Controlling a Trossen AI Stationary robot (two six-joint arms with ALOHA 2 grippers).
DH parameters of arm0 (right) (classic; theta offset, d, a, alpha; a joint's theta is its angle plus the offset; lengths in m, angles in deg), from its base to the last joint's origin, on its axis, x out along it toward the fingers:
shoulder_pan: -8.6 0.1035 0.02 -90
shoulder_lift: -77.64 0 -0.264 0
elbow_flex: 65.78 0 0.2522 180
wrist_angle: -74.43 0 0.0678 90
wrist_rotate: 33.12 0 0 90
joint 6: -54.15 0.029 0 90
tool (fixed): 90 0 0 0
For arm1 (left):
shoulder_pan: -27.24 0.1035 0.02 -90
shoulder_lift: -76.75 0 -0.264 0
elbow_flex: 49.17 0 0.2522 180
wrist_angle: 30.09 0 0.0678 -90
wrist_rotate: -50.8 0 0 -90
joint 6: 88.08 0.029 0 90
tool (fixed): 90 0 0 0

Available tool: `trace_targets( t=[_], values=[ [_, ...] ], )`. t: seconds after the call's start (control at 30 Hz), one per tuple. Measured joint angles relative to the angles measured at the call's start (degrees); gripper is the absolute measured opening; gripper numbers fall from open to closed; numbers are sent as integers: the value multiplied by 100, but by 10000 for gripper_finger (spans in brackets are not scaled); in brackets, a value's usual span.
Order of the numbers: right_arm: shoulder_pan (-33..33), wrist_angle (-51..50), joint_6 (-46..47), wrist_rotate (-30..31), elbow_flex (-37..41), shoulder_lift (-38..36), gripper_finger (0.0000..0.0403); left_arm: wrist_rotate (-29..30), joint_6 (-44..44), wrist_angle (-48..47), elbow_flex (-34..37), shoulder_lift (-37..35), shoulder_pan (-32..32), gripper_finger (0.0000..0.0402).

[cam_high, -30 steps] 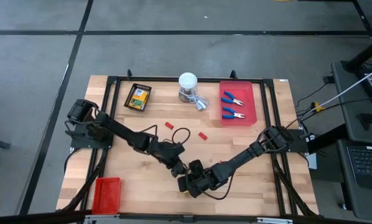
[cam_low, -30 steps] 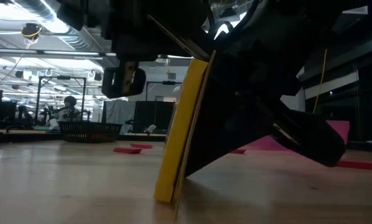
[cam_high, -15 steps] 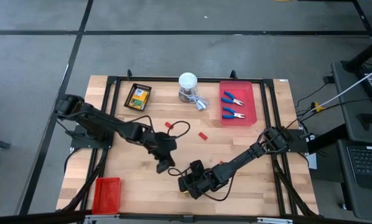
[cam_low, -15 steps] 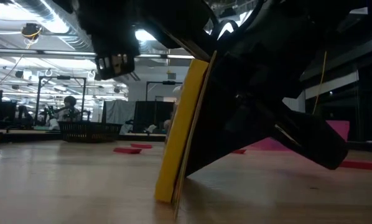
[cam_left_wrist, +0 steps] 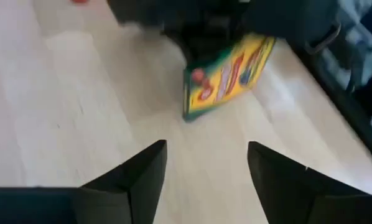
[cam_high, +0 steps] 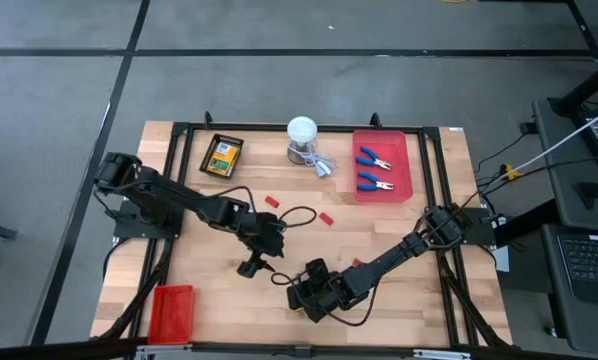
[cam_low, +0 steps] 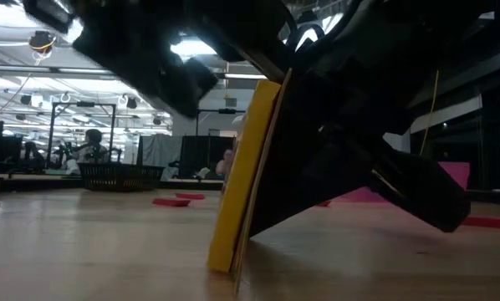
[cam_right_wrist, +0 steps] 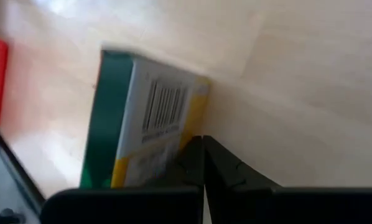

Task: Pick & Place School Supplies
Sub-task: Put the crayon box into the black bin

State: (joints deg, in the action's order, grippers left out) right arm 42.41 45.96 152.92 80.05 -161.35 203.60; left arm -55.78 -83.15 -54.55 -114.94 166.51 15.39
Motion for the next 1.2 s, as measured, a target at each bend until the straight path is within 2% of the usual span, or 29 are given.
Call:
trace_targets(
  t=[0.23,0.67,1.2],
  values=[
    [197,209,137,-89,0,6,0,-821,366,718,4,641,231,217],
    [273,255,418,-134,-2,6,0,-1541,479,1721,-2,1132,445,208],
    [255,259,433,-132,-6,4,0,-1550,438,2606,7,1703,452,207]
  ],
)
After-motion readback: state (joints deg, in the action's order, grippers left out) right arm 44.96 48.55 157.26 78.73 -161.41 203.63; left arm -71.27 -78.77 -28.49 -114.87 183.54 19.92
